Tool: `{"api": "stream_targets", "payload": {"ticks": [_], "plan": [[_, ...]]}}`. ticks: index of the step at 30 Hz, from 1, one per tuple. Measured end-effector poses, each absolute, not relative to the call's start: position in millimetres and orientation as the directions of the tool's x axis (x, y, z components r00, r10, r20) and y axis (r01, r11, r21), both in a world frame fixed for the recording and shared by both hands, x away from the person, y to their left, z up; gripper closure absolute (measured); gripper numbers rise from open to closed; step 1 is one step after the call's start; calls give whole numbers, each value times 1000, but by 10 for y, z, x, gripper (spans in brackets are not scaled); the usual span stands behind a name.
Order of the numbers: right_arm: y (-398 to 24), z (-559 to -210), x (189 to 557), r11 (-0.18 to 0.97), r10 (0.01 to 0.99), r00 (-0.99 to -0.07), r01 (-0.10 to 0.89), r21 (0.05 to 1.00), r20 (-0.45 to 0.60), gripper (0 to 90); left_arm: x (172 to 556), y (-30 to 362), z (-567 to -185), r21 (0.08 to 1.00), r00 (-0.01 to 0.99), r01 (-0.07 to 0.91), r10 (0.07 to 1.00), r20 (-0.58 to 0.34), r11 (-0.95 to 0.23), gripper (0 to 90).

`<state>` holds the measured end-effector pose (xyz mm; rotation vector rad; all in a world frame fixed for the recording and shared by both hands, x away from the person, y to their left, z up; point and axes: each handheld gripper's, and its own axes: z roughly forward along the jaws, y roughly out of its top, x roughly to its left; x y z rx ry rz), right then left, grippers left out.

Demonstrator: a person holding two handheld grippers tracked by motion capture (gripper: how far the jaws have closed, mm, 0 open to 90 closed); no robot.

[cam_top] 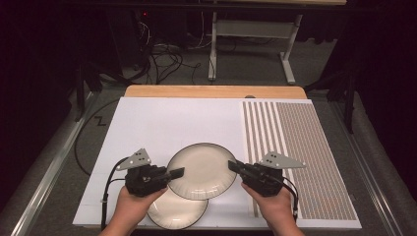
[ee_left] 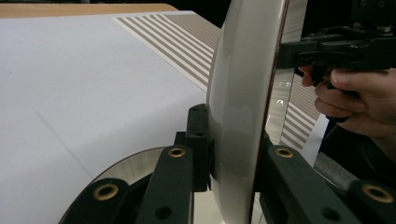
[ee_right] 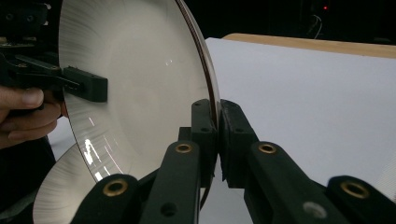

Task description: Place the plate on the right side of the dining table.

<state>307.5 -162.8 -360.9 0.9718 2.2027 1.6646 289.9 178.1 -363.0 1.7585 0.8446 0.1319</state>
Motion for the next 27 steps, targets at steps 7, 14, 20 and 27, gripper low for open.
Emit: {"api": "stream_targets", "payload": {"ticks": [7,14,20,27], "plan": [[-1849,-3599,3053,129,648,-735,365,922,200,879,3013,1541,-3579,869,758,469,579,-302,-160,784],[-2057,-3618,3056,111,678,-705,380,918,209,879,3161,1320,-3562,853,768,489,556,-319,-186,782],[-2205,-3628,3070,96,697,-682,394,914,220,880,3291,1183,-3565,833,768,518,536,-352,-196,779],[-2345,-3660,3140,74,709,-658,428,901,254,880,3439,1039,-3565,799,755,563,526,-391,-213,778]]}}
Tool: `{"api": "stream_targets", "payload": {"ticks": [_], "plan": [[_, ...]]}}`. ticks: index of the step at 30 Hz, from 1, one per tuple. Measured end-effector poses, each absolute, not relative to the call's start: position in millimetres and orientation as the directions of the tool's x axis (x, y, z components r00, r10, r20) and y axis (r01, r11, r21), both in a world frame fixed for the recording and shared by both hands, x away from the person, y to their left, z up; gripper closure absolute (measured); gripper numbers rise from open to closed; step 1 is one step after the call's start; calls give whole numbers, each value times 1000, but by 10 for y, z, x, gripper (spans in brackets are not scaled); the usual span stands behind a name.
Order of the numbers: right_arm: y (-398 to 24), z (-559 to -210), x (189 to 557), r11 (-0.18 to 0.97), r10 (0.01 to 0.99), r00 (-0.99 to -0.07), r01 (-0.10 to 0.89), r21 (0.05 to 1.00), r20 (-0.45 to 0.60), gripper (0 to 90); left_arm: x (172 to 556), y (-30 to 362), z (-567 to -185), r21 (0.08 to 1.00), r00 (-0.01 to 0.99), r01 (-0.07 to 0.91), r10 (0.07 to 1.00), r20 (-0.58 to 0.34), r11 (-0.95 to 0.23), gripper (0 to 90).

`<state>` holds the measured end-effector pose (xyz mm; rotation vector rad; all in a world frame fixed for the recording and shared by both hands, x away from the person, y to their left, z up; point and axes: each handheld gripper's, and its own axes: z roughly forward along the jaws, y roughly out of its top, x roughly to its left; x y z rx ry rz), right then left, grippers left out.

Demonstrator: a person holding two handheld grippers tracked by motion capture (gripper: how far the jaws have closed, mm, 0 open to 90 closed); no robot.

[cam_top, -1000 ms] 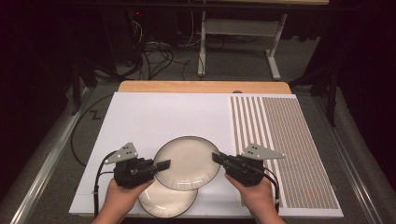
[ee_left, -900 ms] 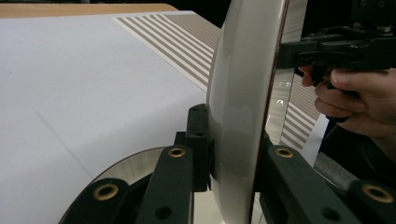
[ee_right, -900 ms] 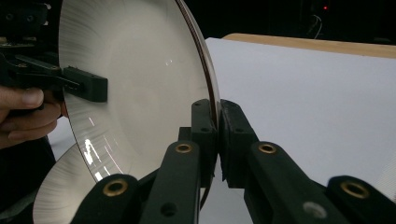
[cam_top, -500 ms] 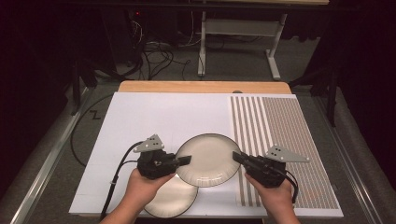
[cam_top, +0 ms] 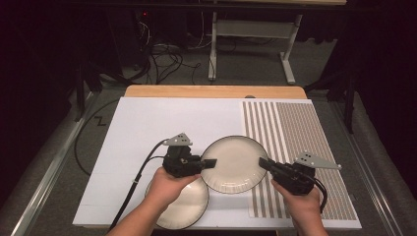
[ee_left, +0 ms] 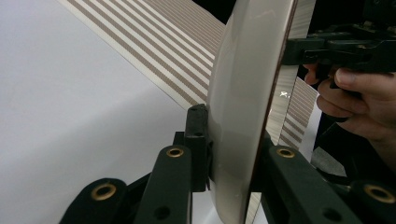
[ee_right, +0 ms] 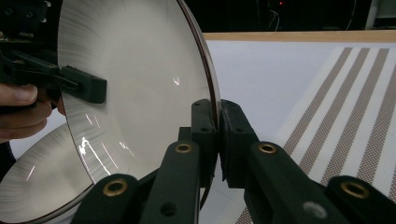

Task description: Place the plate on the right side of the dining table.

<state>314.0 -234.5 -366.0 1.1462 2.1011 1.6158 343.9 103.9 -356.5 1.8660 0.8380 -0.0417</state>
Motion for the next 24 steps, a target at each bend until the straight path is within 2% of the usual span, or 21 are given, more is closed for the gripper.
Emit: {"api": "stream_targets", "payload": {"ticks": [4,24], "plan": [[-2414,-3672,3174,77,717,-646,447,891,262,877,3508,958,-3583,775,741,594,522,-422,-215,777],[-2865,-3570,3193,28,771,-575,461,887,274,871,3723,408,-3349,745,747,606,522,-412,-279,765]]}}
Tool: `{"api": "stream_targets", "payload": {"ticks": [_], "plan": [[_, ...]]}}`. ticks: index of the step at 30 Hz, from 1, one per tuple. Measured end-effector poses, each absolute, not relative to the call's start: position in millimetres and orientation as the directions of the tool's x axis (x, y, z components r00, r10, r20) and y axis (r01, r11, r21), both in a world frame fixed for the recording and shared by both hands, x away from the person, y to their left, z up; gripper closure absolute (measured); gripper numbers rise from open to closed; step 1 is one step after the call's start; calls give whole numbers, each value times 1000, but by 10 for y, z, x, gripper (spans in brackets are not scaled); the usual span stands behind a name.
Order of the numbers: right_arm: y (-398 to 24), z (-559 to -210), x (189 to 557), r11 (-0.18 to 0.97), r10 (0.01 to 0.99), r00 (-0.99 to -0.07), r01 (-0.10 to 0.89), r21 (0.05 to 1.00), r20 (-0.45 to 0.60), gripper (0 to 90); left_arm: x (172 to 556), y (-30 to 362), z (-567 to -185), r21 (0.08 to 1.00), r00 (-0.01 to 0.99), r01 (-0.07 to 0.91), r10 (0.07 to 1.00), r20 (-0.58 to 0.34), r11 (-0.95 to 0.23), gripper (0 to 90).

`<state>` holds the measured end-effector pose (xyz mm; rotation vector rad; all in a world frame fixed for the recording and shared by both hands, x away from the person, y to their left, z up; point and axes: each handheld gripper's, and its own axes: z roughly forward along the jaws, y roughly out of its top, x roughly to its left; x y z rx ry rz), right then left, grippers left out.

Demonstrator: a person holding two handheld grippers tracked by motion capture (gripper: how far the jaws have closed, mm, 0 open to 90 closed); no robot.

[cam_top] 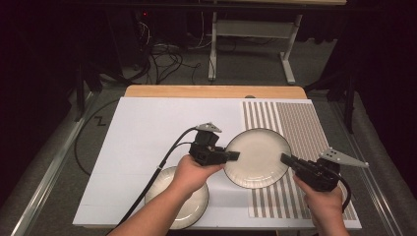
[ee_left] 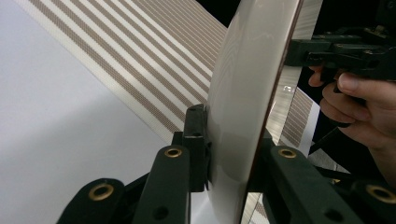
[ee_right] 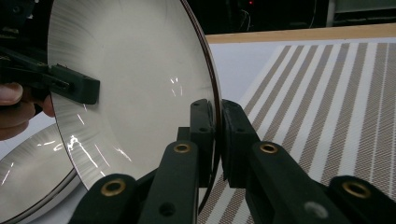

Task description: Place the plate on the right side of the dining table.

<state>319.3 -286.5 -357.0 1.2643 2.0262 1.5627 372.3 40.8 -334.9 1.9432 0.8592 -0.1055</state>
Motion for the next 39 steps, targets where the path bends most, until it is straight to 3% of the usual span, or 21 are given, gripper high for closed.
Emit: {"api": "stream_targets", "payload": {"ticks": [18,29,39], "plan": [[-3295,-3363,3210,7,829,-501,453,892,248,868,4010,-139,-3172,715,746,626,505,-434,-311,737],[-3608,-3472,3388,-15,879,-409,490,872,245,868,4353,-581,-3472,703,748,633,489,-449,-324,718],[-3760,-3755,3566,-12,900,-363,534,845,242,870,4530,-754,-3882,697,728,655,492,-477,-294,694]]}}
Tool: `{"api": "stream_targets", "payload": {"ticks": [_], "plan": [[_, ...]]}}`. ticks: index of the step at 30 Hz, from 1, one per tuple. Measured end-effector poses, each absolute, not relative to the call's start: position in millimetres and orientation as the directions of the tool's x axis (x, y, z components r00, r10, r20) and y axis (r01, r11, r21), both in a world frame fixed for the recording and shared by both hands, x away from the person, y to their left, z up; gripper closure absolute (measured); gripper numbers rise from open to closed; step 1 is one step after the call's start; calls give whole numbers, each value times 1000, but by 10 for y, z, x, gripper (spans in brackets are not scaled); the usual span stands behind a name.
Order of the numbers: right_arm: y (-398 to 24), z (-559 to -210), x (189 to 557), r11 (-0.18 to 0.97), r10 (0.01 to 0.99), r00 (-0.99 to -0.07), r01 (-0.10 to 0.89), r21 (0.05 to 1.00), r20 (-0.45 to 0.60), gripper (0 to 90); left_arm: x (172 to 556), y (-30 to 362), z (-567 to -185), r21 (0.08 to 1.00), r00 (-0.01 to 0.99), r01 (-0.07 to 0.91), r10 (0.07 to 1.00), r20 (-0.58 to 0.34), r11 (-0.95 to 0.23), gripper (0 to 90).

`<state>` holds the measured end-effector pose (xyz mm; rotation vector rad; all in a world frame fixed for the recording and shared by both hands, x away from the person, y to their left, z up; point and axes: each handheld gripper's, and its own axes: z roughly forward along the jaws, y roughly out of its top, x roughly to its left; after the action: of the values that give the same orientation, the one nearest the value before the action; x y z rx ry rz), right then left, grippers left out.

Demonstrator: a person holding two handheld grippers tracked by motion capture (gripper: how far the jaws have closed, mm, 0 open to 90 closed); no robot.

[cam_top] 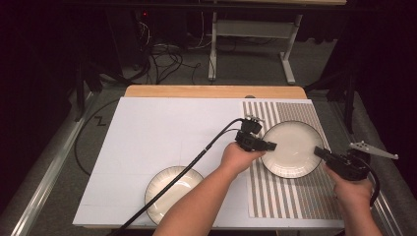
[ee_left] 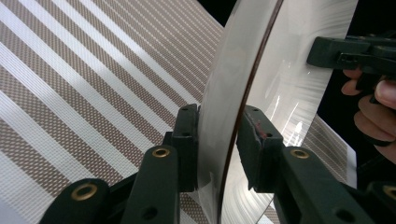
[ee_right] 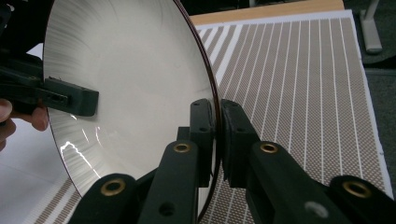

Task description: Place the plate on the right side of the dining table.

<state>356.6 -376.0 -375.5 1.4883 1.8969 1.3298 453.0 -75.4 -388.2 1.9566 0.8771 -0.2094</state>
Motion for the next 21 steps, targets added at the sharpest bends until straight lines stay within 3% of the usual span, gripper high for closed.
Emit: {"api": "stream_targets", "payload": {"ticks": [16,21], "plan": [[-3814,-3984,3631,-9,909,-345,548,837,236,861,4645,-855,-4018,665,698,687,522,-491,-293,682],[-3801,-3953,3631,3,903,-364,537,843,228,871,4650,-850,-4014,660,681,691,569,-460,-294,581]]}}
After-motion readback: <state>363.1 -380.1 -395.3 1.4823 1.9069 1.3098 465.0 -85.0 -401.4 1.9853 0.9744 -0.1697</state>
